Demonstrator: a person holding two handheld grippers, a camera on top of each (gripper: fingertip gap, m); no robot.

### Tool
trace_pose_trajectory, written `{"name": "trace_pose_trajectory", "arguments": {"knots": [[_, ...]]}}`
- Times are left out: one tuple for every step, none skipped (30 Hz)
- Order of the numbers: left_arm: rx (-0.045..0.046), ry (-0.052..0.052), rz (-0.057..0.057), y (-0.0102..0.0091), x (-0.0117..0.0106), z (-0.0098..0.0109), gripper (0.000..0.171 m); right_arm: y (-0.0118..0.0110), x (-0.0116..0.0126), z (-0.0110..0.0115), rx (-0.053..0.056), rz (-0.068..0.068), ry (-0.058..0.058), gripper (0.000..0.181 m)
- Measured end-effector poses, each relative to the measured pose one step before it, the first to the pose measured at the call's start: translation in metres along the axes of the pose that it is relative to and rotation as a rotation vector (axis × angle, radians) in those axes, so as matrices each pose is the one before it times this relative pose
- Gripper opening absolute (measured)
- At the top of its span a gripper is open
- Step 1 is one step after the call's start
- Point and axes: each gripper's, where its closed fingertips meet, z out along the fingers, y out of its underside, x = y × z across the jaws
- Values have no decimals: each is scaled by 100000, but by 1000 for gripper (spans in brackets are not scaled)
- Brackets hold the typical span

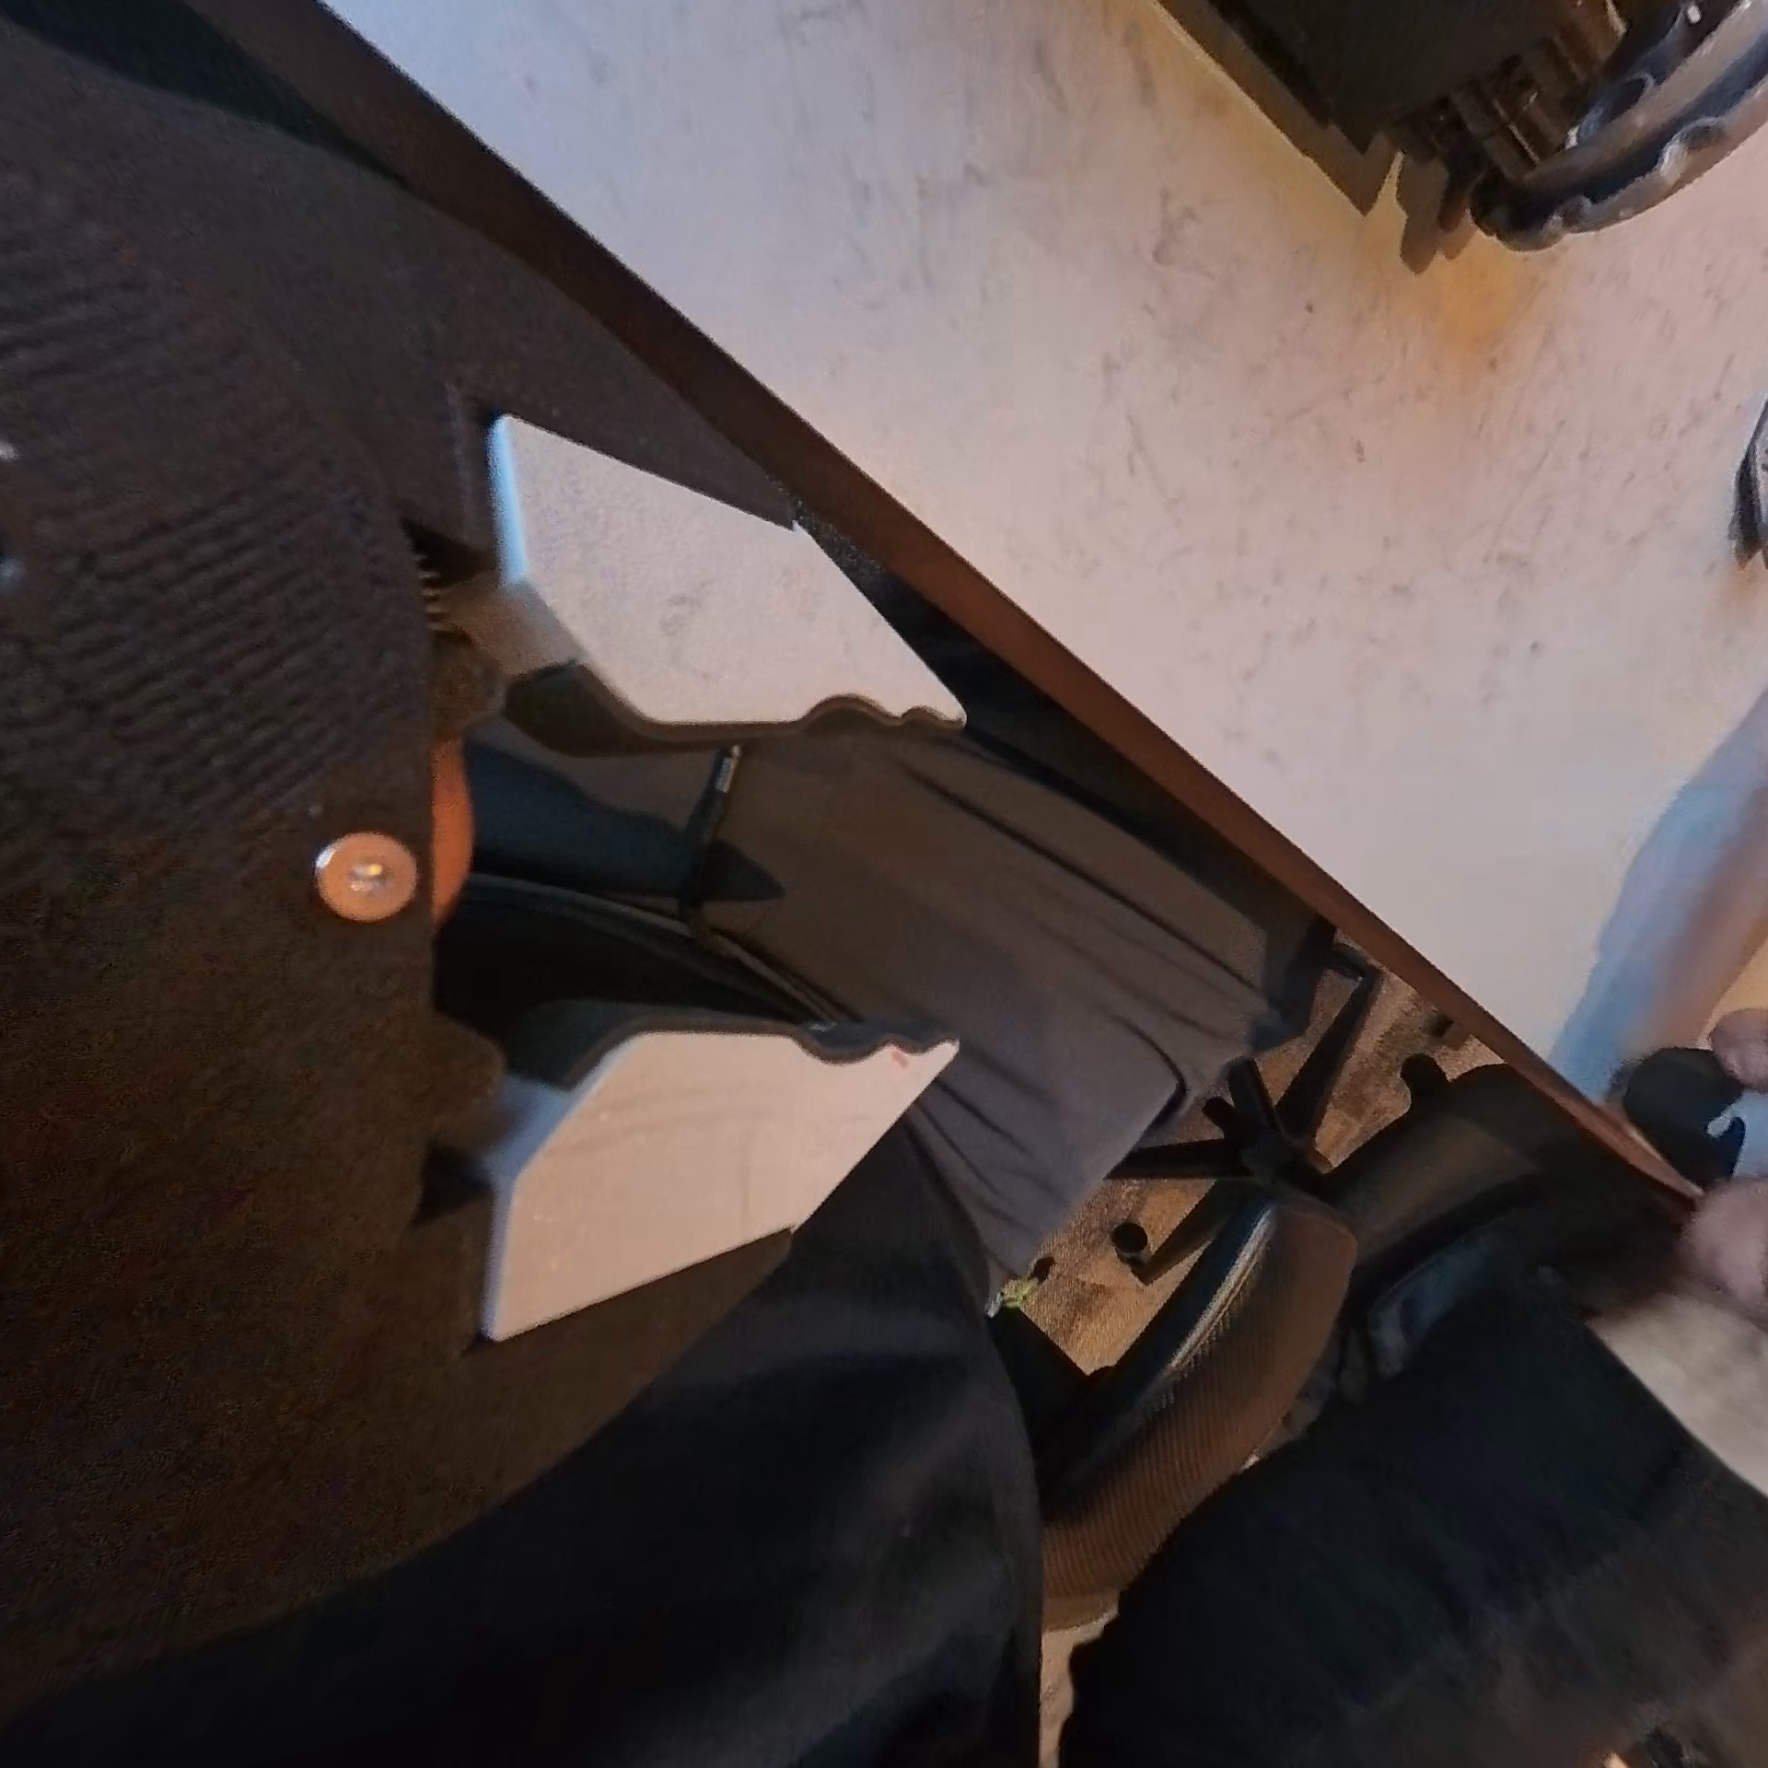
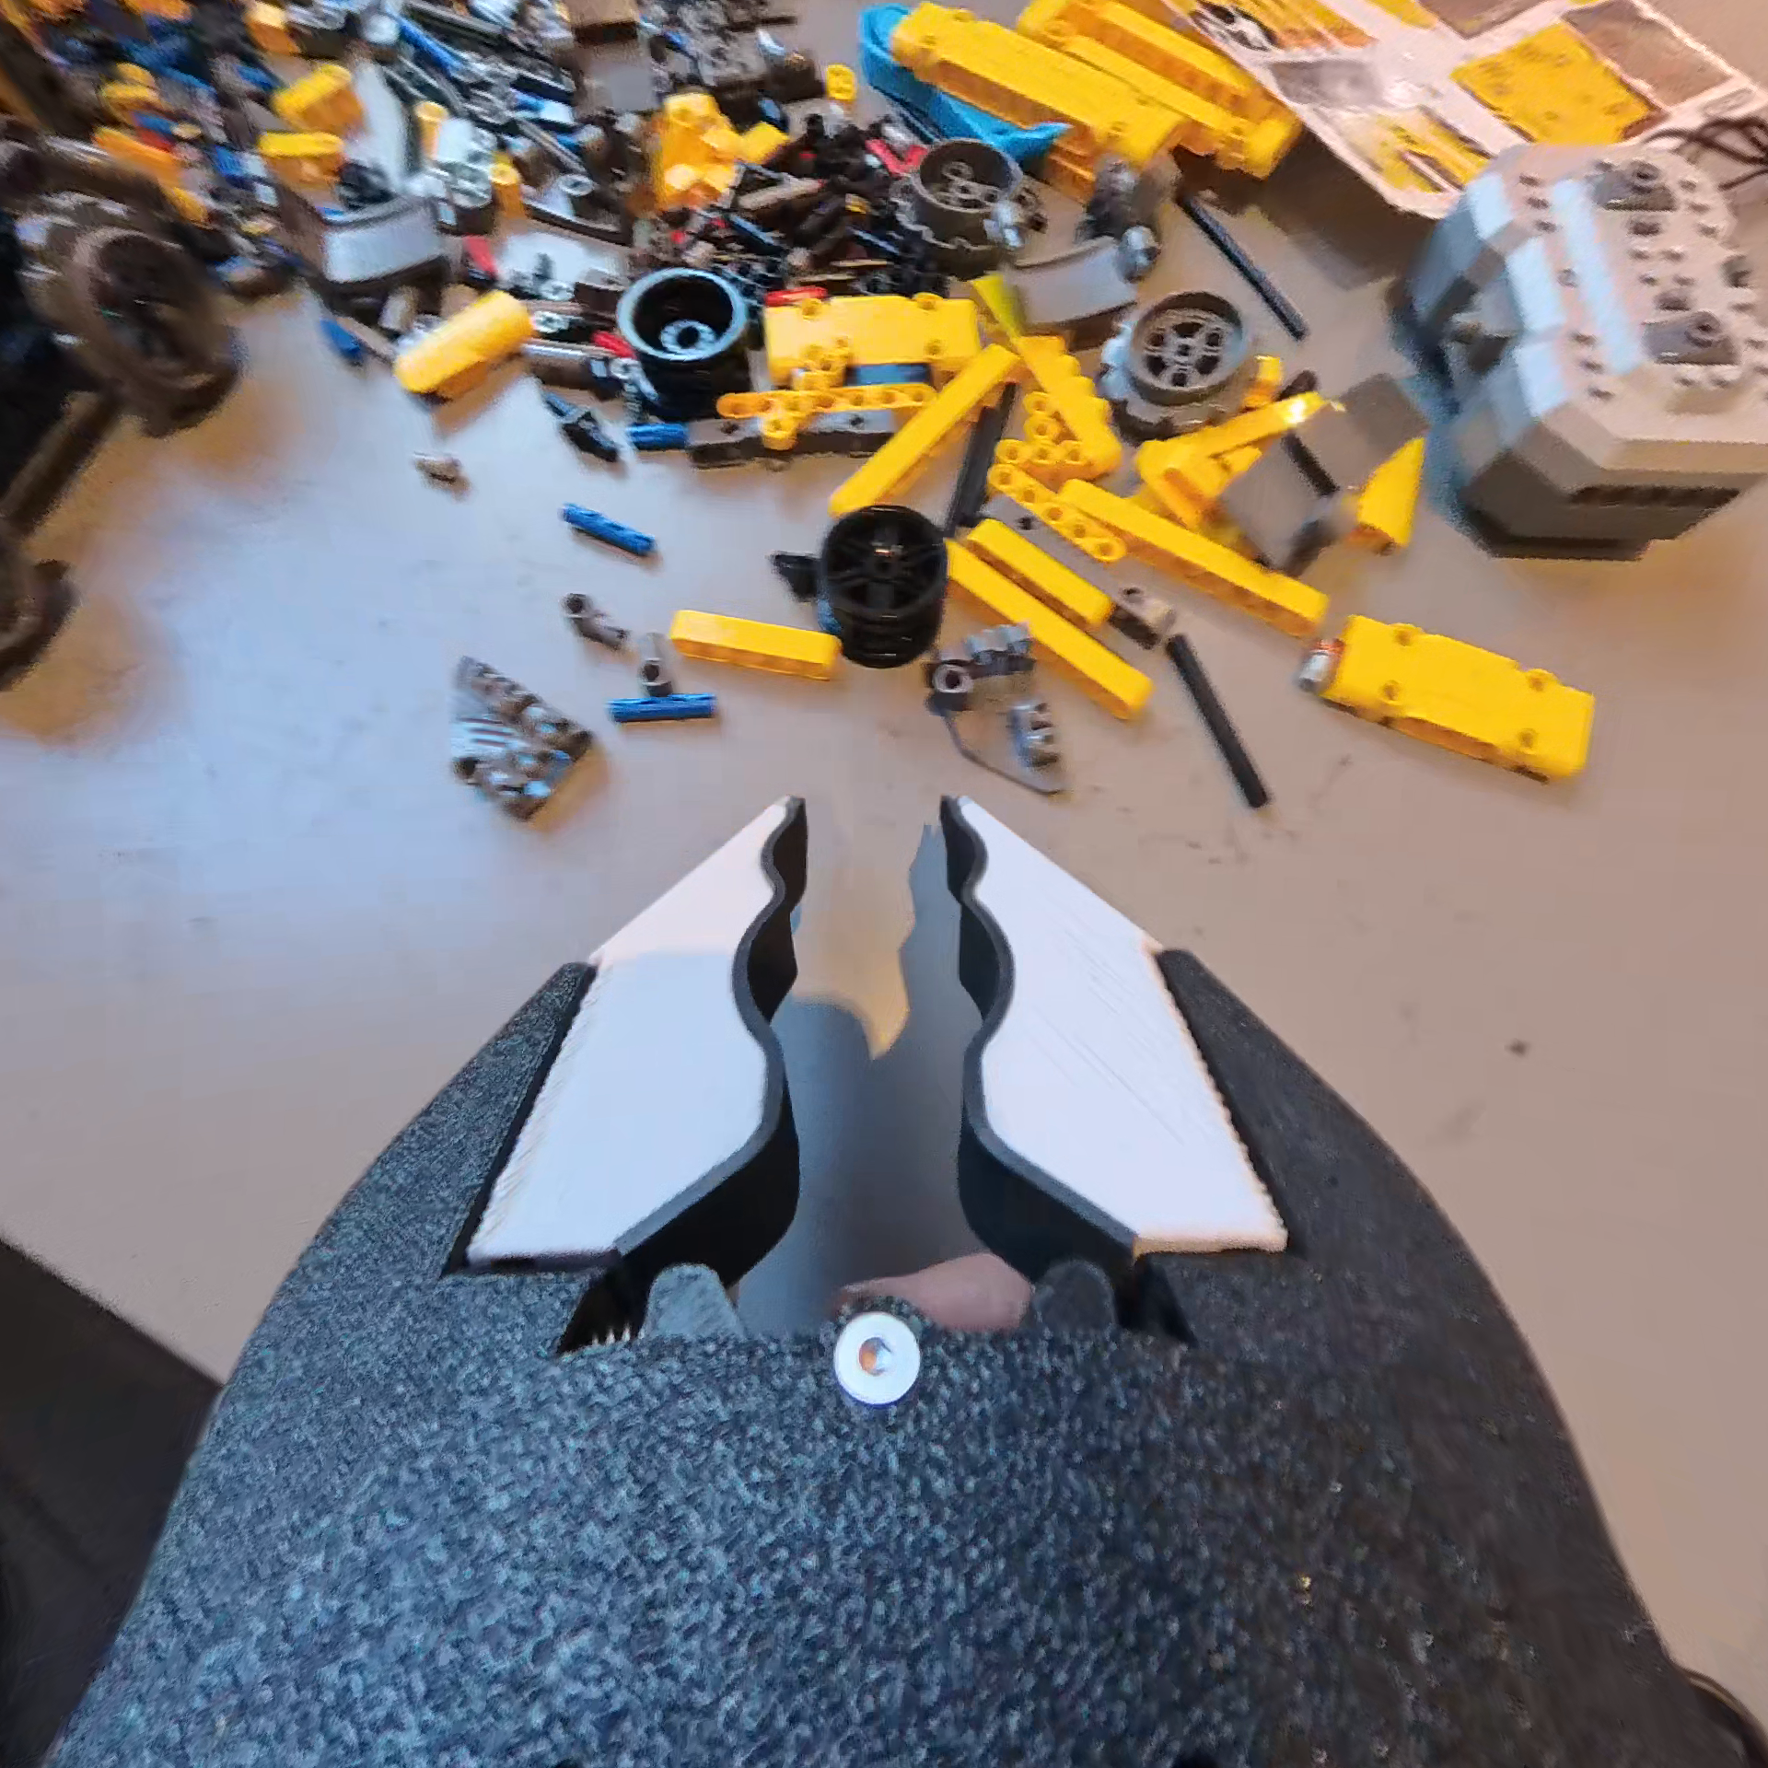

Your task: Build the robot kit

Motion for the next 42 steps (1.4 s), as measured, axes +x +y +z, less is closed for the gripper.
{"name": "trace_pose_trajectory", "arguments": {"knots": [[-226,-2,263,21,28,50,58,-29,714,103,-669,-743,1567,30],[-243,-338,438,38,-39,59,58,-183,645,102,-123,-663,1447,30],[-372,-610,347,62,-82,51,58,-219,595,148,-219,-243,1151,30],[-172,-513,219,8,-100,39,59,-247,402,166,-303,334,-146,30],[-32,-366,33,-2,-81,8,59,-264,75,202,-272,674,-1920,30],[82,-264,-54,-16,-78,-16,59,-260,-178,208,-291,163,-3070,30],[133,-319,-94,-19,-92,-41,59,-262,-179,249,-133,-764,-2366,28],[164,-214,-181,-17,-68,-46,59,-217,15,307,-335,-1265,-772,28],[213,-66,-302,-30,-48,-22,58,-137,5,345,-822,-1865,-441,28],[69,-53,-362,-6,-46,-3,58,-143,-20,390,-841,-2351,-483,28],[-69,47,-207,10,-9,12,59,-72,85,414,-1083,-2033,-56,27],[-165,104,55,20,20,17,59,104,205,444,-2023,-975,300,25],[-187,54,315,25,52,12,59,239,136,402,-2533,-344,-150,22],[-124,64,582,24,70,9,59,269,-156,240,-1988,-809,-1355,16],[-299,-80,644,63,39,8,59,149,-305,15,-480,-896,-1546,10],[-333,-126,523,65,14,-7,58,212,-258,-172,-569,-439,-975,9],[-126,-59,226,53,-13,-15,59,292,-201,-286,-785,-207,-191,8],[50,131,-290,16,-1,-34,59,357,-363,-334,-764,-298,-756,8],[192,490,-533,6,36,-56,59,320,-648,-350,-398,-283,-1797,8],[211,482,-514,-12,41,-66,59,236,-958,-281,190,281,-2798,9],[197,319,-407,-1,34,-48,58,107,-1211,-173,714,951,-3584,9],[77,385,-288,-8,57,-28,59,10,-1386,-32,1128,1454,-3997,11],[-144,423,-180,31,80,17,58,-26,-1456,114,1046,1450,-4096,17],[-279,257,-27,48,72,45,58,-32,-1276,90,761,325,-2979,24],[-313,143,205,49,78,55,59,37,-629,-72,133,-955,361,26],[-351,65,327,46,62,47,59,-131,23,-374,1174,-1063,3355,26],[-249,57,410,38,74,40,59,-316,133,-633,2393,21,2495,26],[-52,-12,399,12,39,16,59,-364,-37,-754,2854,1335,-29,26],[0,43,300,-4,33,17,59,-263,-59,-744,2233,1855,-964,25],[-88,29,39,-5,-6,32,59,-41,150,-638,962,1264,5,25],[-105,102,-272,10,-22,36,59,201,416,-445,-452,129,1478,25],[-40,189,-356,-6,-16,43,59,433,503,-200,-1652,-675,1959,25],[-67,151,-284,-3,-11,33,59,517,469,30,-2187,-684,1820,26],[-1,118,-14,-12,20,18,58,410,307,236,-1724,-286,1122,27],[-99,-126,250,11,21,15,59,289,28,367,-1132,-390,-409,29],[-122,-317,433,16,-1,23,59,247,-88,458,-1010,-764,-962,30],[-239,-297,430,26,8,26,59,234,82,507,-1240,-734,142,34],[-193,-226,382,26,9,30,59,204,190,477,-1530,-638,1026,43],[-219,-249,277,29,-11,31,59,88,-17,325,-832,-852,151,47],[-112,-129,200,11,0,17,59,-65,-277,82,192,-579,-1216,46],[84,-56,133,-13,-11,-7,58,1,-514,-35,-425,-258,-2335,46],[6,-62,-24,-2,-40,-1,58,99,-688,-125,-935,-506,-2934,44]]}}
